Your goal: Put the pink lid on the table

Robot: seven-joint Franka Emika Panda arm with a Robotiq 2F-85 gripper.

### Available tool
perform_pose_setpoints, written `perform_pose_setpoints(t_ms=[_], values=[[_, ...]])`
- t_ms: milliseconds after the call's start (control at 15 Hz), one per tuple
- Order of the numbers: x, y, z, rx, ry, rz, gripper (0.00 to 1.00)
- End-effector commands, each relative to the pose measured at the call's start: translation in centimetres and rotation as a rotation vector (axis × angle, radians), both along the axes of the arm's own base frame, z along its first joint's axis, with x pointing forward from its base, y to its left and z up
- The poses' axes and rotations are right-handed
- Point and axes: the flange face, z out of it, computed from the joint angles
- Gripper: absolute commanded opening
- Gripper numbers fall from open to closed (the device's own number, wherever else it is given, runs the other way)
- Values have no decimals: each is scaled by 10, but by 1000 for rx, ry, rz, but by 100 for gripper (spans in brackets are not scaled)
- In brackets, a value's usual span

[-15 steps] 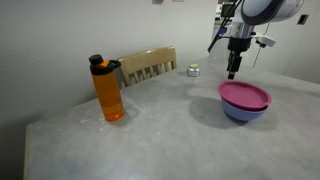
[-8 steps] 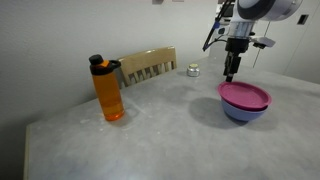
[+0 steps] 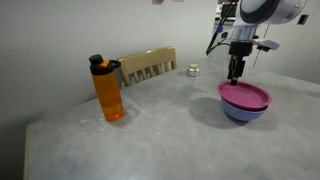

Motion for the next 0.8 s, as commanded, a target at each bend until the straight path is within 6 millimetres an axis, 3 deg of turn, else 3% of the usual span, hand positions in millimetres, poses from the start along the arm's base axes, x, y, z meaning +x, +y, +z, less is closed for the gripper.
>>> perform_pose_setpoints(t_ms=[0, 133, 333, 400, 533, 600, 733], values=[[-2, -1, 2, 5, -9, 35, 66], [-2, -1, 2, 3, -11, 45, 53], [-3, -3, 1, 4, -13, 51, 44], [-4, -3, 1, 5, -16, 52, 37], [-4, -4, 1, 9, -22, 54, 13], [-3, -4, 1, 14, -20, 55, 12], [-2, -3, 3, 22, -15, 61, 1]])
